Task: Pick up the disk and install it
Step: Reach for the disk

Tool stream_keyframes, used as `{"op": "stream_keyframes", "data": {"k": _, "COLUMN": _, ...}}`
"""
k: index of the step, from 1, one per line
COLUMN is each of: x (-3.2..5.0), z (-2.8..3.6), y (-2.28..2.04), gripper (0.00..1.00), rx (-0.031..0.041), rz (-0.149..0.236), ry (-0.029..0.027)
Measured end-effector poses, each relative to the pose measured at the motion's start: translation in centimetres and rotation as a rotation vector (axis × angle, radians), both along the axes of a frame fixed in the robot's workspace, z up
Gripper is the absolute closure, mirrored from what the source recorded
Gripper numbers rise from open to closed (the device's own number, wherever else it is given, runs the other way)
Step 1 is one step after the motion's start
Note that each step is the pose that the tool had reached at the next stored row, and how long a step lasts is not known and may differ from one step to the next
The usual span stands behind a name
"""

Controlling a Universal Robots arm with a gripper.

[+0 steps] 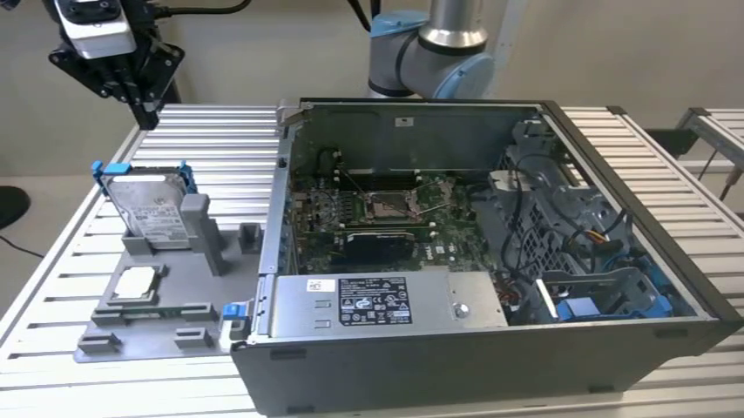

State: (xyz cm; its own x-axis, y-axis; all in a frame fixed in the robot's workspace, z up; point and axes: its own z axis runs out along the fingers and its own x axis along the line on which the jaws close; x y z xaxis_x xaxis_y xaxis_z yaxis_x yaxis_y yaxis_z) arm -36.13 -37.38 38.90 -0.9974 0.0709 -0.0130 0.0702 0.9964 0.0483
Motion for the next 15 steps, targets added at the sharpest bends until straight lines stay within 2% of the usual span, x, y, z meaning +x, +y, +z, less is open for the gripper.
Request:
{"op": "stream_keyframes", "data": {"k": 3, "x": -0.68, "z": -0.11, "y": -0.19, "gripper": 1.00, "rx": 0.0000, "rz": 0.000, "ry": 0.0093}}
{"op": "stream_keyframes", "data": {"k": 4, "x": -0.83, "z": -0.15, "y": -0.27, "gripper": 1.00, "rx": 0.0000, "rz": 0.000, "ry": 0.0142}}
{"op": "stream_keyframes", "data": {"k": 8, "x": -1.11, "z": -0.26, "y": -0.48, "gripper": 1.00, "rx": -0.0017, "rz": 0.000, "ry": 0.0450}}
{"op": "stream_keyframes", "data": {"k": 9, "x": -1.19, "z": -0.30, "y": -0.57, "gripper": 1.00, "rx": -0.0020, "rz": 0.000, "ry": 0.0494}}
{"op": "stream_keyframes", "data": {"k": 15, "x": -2.28, "z": -0.38, "y": -1.34, "gripper": 1.00, "rx": -0.0021, "rz": 0.009, "ry": 0.0493}}
